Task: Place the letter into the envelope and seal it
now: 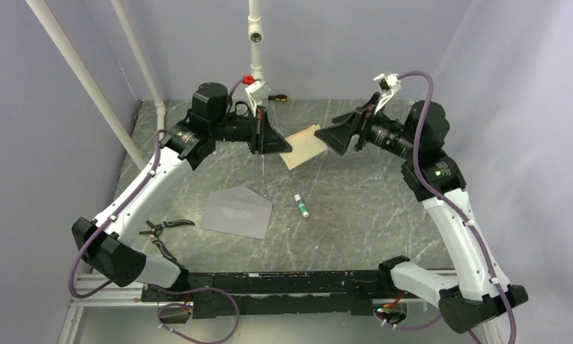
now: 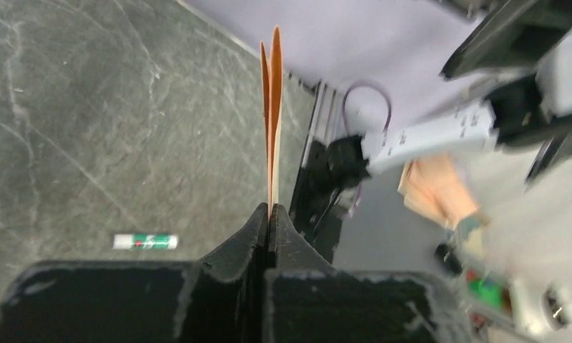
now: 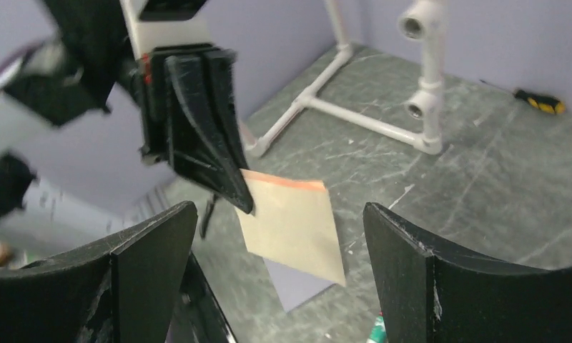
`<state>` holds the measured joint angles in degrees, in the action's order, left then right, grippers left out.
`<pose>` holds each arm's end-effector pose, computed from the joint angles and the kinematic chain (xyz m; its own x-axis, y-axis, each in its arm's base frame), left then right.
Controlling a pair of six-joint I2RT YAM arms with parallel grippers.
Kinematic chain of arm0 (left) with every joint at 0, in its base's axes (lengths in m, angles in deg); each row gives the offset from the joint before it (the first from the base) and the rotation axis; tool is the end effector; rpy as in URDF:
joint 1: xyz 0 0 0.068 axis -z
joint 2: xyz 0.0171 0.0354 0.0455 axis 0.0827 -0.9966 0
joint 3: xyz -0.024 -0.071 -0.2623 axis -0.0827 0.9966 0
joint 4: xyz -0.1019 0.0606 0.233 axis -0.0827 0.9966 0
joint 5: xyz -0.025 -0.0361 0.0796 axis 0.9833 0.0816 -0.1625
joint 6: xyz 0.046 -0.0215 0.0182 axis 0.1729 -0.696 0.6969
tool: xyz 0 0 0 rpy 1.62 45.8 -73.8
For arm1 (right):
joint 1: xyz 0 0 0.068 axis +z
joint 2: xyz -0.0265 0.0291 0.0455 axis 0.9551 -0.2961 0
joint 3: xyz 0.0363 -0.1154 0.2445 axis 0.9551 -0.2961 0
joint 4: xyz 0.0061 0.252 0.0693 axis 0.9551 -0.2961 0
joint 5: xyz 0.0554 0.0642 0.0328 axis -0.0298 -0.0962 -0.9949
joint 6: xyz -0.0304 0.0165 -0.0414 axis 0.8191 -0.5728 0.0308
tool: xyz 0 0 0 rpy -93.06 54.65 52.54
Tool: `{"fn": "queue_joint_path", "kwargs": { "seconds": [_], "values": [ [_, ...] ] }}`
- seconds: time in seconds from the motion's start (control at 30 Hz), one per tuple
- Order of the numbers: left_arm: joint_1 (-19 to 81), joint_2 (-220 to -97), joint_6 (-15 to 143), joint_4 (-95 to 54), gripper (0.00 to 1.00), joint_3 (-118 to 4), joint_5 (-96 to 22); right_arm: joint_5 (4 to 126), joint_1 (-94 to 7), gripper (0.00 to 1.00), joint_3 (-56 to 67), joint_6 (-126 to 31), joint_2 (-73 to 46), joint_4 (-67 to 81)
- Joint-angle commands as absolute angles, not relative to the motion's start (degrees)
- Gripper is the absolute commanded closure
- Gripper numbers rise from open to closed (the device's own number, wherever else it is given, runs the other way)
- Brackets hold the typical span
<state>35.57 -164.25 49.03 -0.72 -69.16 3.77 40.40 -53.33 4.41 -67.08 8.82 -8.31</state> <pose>0.2548 -0.1833 0.4264 -0.6104 0.0246 -0.7917 0.7751 0.2245 -0.5906 0.1905 0.0871 0.4612 -0.3576 0.2727 -0.8932 -0.6928 0.5638 0.4495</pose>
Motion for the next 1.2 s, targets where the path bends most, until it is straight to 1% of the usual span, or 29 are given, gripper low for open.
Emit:
{"fn": "queue_joint_path", "kwargs": {
  "seconds": [0.0, 0.1, 0.3, 0.37, 0.43, 0.53, 0.63, 0.67, 0.7, 0.73, 0.77, 0.8, 0.87, 0.93, 0.97, 1.0, 1.07, 1.13, 1.17],
  "values": [
    [35.6, -161.61, 78.34, 21.69, 0.97, -75.24, 12.92, 19.6, -52.62, 0.1, 14.62, -42.16, 3.98, -23.57],
    [35.62, -161.85, 89.04, 28.16, 0.97, -77.86, 13.18, 16.37, -49.9, 0.09, 20.14, -34.65, -0.12, -31.37],
    [35.6, -161.11, 98.97, 32.07, 0.97, -78.92, 11.13, 20.84, -40.49, 0.08, 30.61, -22.94, -9.29, -46.68],
    [35.63, -161.78, 101.48, 35.01, 0.98, -80.21, 11.52, 22.03, -38.51, 0.13, 33.32, -21.13, -11.77, -49.84],
    [35.68, -162.39, 104.23, 38.46, 0.97, -81.69, 11.88, 22.65, -37.24, 0.2, 36.19, -19.78, -14.03, -52.68],
    [35.6, -163.13, 108.89, 44.29, 0.98, -83.81, 11.84, 23.04, -36.5, 0.38, 39.41, -18.29, -16.96, -55.96],
    [35.65, -163.0, 110.79, 47.34, 0.98, -84.36, 10.42, 22.86, -35.84, 0.53, 42.06, -17.27, -19.35, -59.14],
    [35.6, -162.84, 110.75, 47.39, 0.97, -84.3, 10.17, 22.8, -35.66, 0.6, 42.78, -17.31, -20.05, -59.72],
    [35.66, -162.62, 110.46, 47.16, 0.97, -84.13, 9.89, 22.78, -35.48, 0.71, 43.33, -17.57, -20.64, -59.93],
    [35.64, -162.41, 109.42, 45.94, 0.96, -84.03, 9.06, 22.84, -35.39, 0.94, 43.72, -18.07, -21.11, -59.7],
    [35.6, -162.07, 107.11, 43.84, 0.84, -83.76, 7.68, 22.93, -35.34, 1.0, 43.99, -18.84, -21.27, -59.21],
    [35.61, -161.49, 104.0, 41.66, 0.72, -83.45, 5.74, 22.83, -35.33, 1.0, 44.17, -19.59, -21.28, -58.7],
    [35.59, -159.68, 100.12, 36.56, 0.45, -81.77, 3.32, 22.72, -35.38, 1.0, 44.36, -21.11, -20.94, -56.73],
    [35.59, -156.07, 93.8, 28.12, 0.24, -77.97, -0.03, 23.16, -35.44, 1.0, 42.75, -23.49, -18.78, -52.52],
    [35.58, -154.6, 90.68, 24.0, 0.19, -76.08, -1.52, 24.08, -35.68, 1.0, 40.47, -25.24, -17.31, -48.99],
    [35.59, -153.12, 87.92, 20.08, 0.17, -74.37, -2.46, 24.47, -36.1, 1.0, 38.07, -27.51, -15.12, -44.58],
    [35.59, -150.76, 77.81, 11.34, 0.17, -71.75, -8.38, 24.83, -37.45, 1.0, 32.42, -33.18, -10.43, -31.29],
    [35.54, -149.35, 64.02, 2.74, 0.15, -71.21, -15.26, 25.52, -38.7, 1.0, 25.65, -42.14, -5.37, -15.63],
    [35.59, -148.92, 60.48, 0.66, 0.16, -71.49, -15.26, 25.84, -39.22, 1.0, 22.05, -48.59, -2.36, -7.03]
  ]
}}
